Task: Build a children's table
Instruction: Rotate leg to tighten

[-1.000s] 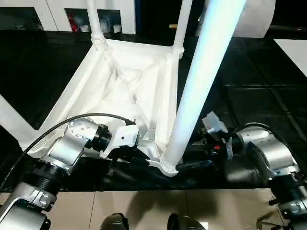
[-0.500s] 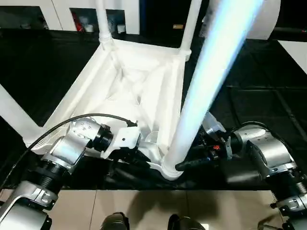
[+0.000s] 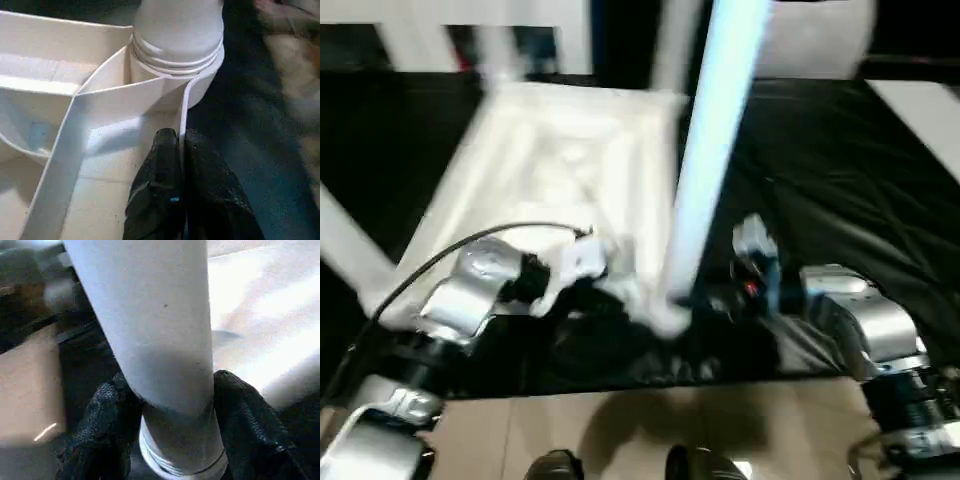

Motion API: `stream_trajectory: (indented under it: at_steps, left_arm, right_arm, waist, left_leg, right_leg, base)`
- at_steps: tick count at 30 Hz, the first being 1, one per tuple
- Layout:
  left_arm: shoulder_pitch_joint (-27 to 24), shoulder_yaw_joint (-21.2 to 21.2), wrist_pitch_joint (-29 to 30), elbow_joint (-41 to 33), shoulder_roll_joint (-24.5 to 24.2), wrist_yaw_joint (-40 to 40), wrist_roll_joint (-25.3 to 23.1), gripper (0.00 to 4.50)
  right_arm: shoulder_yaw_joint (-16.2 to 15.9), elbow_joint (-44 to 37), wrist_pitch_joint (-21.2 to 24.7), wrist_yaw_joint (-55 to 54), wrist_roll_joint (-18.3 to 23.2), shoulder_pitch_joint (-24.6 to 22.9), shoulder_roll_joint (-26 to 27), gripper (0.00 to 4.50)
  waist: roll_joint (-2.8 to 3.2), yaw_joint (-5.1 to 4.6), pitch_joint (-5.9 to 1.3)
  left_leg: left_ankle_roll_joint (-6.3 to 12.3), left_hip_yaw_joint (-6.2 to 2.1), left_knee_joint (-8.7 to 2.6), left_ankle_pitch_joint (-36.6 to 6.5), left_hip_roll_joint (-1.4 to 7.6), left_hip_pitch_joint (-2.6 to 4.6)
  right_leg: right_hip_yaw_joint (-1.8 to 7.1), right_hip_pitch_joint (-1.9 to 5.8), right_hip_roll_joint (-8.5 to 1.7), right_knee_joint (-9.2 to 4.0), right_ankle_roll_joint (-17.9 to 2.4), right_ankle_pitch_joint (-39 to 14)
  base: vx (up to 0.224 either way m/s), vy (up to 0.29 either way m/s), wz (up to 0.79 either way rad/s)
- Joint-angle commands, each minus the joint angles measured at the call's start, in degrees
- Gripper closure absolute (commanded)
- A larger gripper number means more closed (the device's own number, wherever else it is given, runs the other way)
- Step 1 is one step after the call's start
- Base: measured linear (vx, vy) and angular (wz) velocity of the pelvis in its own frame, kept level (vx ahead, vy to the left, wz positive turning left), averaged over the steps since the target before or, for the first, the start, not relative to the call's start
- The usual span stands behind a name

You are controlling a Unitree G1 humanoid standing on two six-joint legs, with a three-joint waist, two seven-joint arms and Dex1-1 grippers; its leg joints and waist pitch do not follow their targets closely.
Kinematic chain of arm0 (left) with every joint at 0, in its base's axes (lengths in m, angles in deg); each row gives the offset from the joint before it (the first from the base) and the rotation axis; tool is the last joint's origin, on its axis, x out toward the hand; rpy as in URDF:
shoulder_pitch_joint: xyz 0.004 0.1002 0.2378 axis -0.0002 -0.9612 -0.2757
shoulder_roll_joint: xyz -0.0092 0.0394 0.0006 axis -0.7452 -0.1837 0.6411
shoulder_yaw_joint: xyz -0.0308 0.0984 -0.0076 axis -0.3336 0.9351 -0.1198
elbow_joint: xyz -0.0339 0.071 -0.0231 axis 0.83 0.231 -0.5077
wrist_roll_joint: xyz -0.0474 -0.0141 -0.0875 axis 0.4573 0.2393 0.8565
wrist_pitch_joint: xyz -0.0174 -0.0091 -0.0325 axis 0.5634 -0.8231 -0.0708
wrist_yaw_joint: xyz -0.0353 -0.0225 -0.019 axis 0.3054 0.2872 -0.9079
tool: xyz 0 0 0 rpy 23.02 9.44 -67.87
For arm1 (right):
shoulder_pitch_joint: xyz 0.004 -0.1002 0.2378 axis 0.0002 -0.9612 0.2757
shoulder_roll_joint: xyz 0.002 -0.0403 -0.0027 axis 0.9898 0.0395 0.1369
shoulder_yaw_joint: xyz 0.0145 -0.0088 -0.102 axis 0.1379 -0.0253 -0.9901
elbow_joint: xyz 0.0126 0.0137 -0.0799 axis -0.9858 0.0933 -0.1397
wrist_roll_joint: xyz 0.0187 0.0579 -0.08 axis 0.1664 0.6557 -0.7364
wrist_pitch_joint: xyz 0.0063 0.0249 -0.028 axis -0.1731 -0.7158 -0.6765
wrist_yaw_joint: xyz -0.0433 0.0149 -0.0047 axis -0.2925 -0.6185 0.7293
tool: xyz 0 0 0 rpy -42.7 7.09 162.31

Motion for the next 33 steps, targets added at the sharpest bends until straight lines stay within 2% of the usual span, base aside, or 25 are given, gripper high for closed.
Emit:
stream_trajectory:
  at_steps: [1, 3, 4, 5, 6, 8, 9, 10, 13, 15, 17, 20, 22, 23, 24, 25, 27, 28, 31, 33]
  left_arm:
    - [2.02, 1.29, 4.33, -1.21, 8.16, -7.57, 1.54, 4.5]
    - [2.92, 0.14, 6.54, -0.66, 10.79, -11.84, 1.21, 4.5]
    - [3.67, -0.91, 8.41, -0.45, 13.33, -16.15, 0.55, 4.5]
    - [3.8, -1.02, 8.75, -0.49, 13.86, -16.96, 0.33, 4.5]
    - [4.07, -1.21, 9.43, -0.62, 14.95, -18.61, -0.21, 4.5]
    - [4.04, -1.1, 9.68, -0.94, 15.62, -19.6, -0.59, 4.5]
    - [4.03, -1.07, 9.74, -1.01, 15.75, -19.79, -0.66, 4.5]
    - [3.56, -0.28, 9.82, -1.6, 15.29, -19.71, -1.7, 4.5]
    - [3.09, 0.22, 9.34, -2.0, 14.24, -19.01, -2.16, 4.5]
    - [2.02, 0.57, 8.87, -2.87, 12.22, -17.31, -2.39, 4.5]
    - [1.14, 0.78, 8.53, -3.42, 10.51, -16.09, -2.52, 4.5]
    - [0.14, 0.93, 8.14, -3.67, 8.66, -14.53, -2.45, 4.5]
    - [-0.68, 1.08, 6.0, -3.29, 7.09, -12.7, -2.37, 4.5]
    - [-1.2, 1.18, 2.32, -2.61, 5.61, -10.33, -2.06, 4.5]
    - [-1.26, 1.23, 1.89, -2.58, 5.35, -9.88, -1.93, 4.5]
    - [-1.92, 1.78, -1.67, -2.74, 3.53, -5.94, -0.75, 4.5]
    - [-2.38, 2.23, -2.65, -3.13, 2.17, -3.13, 0.04, 4.5]
    - [-2.78, 3.42, -6.45, -3.09, -0.22, 1.42, 0.48, 4.5]
    - [-3.0, 4.26, -8.71, -2.73, -2.4, 5.61, 0.9, 4.5]
    - [-3.11, 4.41, -9.73, -2.53, -3.11, 7.38, 1.3, 4.5]
  right_arm:
    - [-2.17, 1.5, 6.31, -14.12, -2.16, 0.68, 7.74, 2.51]
    - [-0.86, 1.49, 7.57, -19.82, -2.84, 1.06, 10.88, 2.52]
    - [0.46, 1.36, 8.98, -24.96, -3.29, 1.55, 14.08, 2.52]
    - [0.79, 1.31, 9.12, -26.08, -3.39, 1.66, 14.8, 2.52]
    - [1.54, 1.21, 9.4, -28.4, -3.6, 1.91, 16.33, 2.52]
    - [1.65, 0.81, 8.67, -28.92, -3.77, 1.8, 17.03, 2.52]
    - [1.64, 0.72, 8.46, -28.99, -3.82, 1.78, 17.16, 2.19]
    - [0.62, -0.28, 5.28, -28.25, -5.03, 0.91, 16.73, 1.98]
    - [0.84, -1.29, 4.95, -27.65, -4.44, 0.13, 16.33, 1.75]
    - [2.1, -2.19, 3.48, -26.4, -3.61, -0.81, 14.96, 1.66]
    - [2.84, -2.4, 1.68, -24.16, -3.1, -1.21, 13.0, 1.38]
    - [2.95, -2.65, 0.85, -20.8, -2.67, -1.43, 9.95, 1.18]
    - [2.5, -2.81, -0.72, -16.21, -2.38, -1.63, 6.77, 1.02]
    - [2.25, -2.92, -2.26, -10.98, -1.39, -1.72, 4.04, 0.91]
    - [2.16, -2.86, -2.5, -10.28, -1.37, -1.71, 3.61, 0.84]
    - [1.26, -2.31, -4.38, -5.53, -1.28, -1.71, 0.64, 0.79]
    - [0.48, -1.58, -5.94, -1.95, -1.27, -1.66, -1.57, 0.76]
    - [-0.46, -0.2, -8.3, 3.06, -1.18, -1.33, -4.34, 0.76]
    - [-1.48, 1.11, -10.71, 9.11, -0.27, -0.7, -6.94, 0.76]
    - [-1.91, 1.62, -11.85, 12.44, 0.42, -0.43, -8.04, 0.76]
  waist:
    - [-0.53, 0.29, -3.15]
    - [-0.42, -0.29, -3.27]
    - [-0.29, -0.31, -3.19]
    - [-0.3, -0.39, -3.26]
    - [-0.47, -0.41, -3.31]
    - [-0.3, -0.2, -3.41]
    - [-0.3, -0.09, -3.59]
    - [-0.08, -0.02, -3.68]
    - [-0.01, 0.13, -3.89]
    - [0.13, 0.33, -3.81]
    - [0.2, 0.37, -3.81]
    - [0.21, 0.36, -3.92]
    - [0.24, 0.42, -3.99]
    - [0.11, 0.54, -3.87]
    - [0.14, 0.64, -3.93]
    - [0.02, 0.82, -3.91]
    - [-0.05, 1.0, -3.75]
    - [-0.02, 1.17, -3.62]
    - [0.03, 1.47, -3.56]
    - [0.12, 1.68, -3.68]
  left_leg:
    - [0.45, -1.71, -4.47, -13.4, 2.43, -0.47]
    - [0.54, -1.44, -4.09, -13.56, 2.24, 0.18]
    - [0.55, -1.48, -4.14, -13.17, 2.23, 0.06]
    - [0.89, -1.33, -4.06, -13.04, 2.24, 0.23]
    - [1.13, -1.23, -4.02, -12.86, 2.23, 0.31]
    - [1.99, -1.06, -4.04, -11.57, 2.36, 0.33]
    - [2.54, -0.92, -3.93, -10.59, 2.38, 0.37]
    - [3.33, -0.87, -3.91, -8.87, 2.44, 0.14]
    - [4.22, -0.78, -3.73, -6.54, 2.39, -0.02]
    - [4.7, -0.78, -3.72, -6.18, 2.34, -0.12]
    - [4.66, -0.8, -3.81, -6.97, 2.57, -0.03]
    - [5.04, -0.79, -3.64, -5.9, 2.46, -0.11]
    - [5.62, -0.72, -3.51, -5.48, 2.5, -0.07]
    - [6.11, -0.66, -3.47, -5.93, 2.45, -0.08]
    - [6.49, -0.59, -3.42, -6.11, 2.5, -0.07]
    - [6.53, -0.64, -3.44, -6.15, 2.56, 0.01]
    - [6.66, -0.59, -3.46, -7.25, 2.64, 0.08]
    - [6.43, -0.56, -3.48, -8.0, 2.68, 0.16]
    - [6.16, -0.5, -3.54, -8.84, 2.86, 0.39]
    - [6.17, -0.54, -3.51, -8.49, 3.04, 0.42]
  right_leg:
    - [2.36, 3.04, -5.01, -5.43, -5.92, -32.13]
    - [2.54, 2.32, -4.87, -5.71, -6.17, -31.62]
    - [2.55, 2.39, -4.87, -5.62, -6.16, -31.34]
    - [2.6, 2.07, -4.7, -5.78, -6.31, -30.45]
    - [2.67, 2.1, -4.65, -5.8, -6.28, -29.81]
    - [2.78, 2.12, -4.52, -5.55, -6.94, -25.85]
    - [2.85, 2.29, -4.41, -5.2, -7.69, -22.26]
    - [2.85, 2.53, -4.28, -4.68, -9.09, -17.16]
    - [2.83, 2.96, -4.34, -4.19, -10.77, -11.64]
    - [2.77, 3.13, -4.39, -4.1, -11.42, -10.47]
    - [2.76, 3.2, -4.46, -4.15, -11.6, -11.07]
    - [2.73, 3.41, -4.28, -3.78, -12.6, -8.05]
    - [2.76, 3.49, -4.2, -3.55, -13.26, -5.8]
    - [2.76, 3.45, -4.23, -3.64, -13.44, -5.73]
    - [2.84, 3.5, -4.29, -3.56, -13.57, -5.63]
    - [2.75, 3.5, -4.24, -3.59, -13.47, -5.87]
    - [2.76, 3.3, -4.39, -3.66, -13.4, -8.27]
    - [2.77, 3.12, -4.45, -3.89, -13.06, -10.31]
    - [2.86, 2.87, -4.43, -3.96, -12.94, -12.11]
    - [2.81, 2.88, -4.43, -3.69, -13.47, -10.75]
  base:
    - [0.0, 0.0, 0.0]
    - [0.0, 0.0, 0.0]
    - [0.0, 0.0, 0.0]
    - [0.0, 0.0, 0.0]
    - [0.0, 0.0, 0.0]
    - [0.0, 0.0, 0.0]
    - [0.0, 0.0, 0.0]
    - [0.0, 0.0, 0.0]
    - [0.0, 0.0, 0.0]
    - [0.0, 0.0, 0.0]
    - [0.0, 0.0, 0.0]
    - [0.0, 0.0, 0.0]
    - [0.0, 0.0, 0.0]
    - [0.0, 0.0, 0.0]
    - [0.0, 0.0, 0.0]
    - [0.0, 0.0, 0.0]
    - [0.0, 0.0, 0.0]
    - [0.0, 0.0, 0.0]
    - [0.0, 0.0, 0.0]
    - [0.0, 0.0, 0.0]
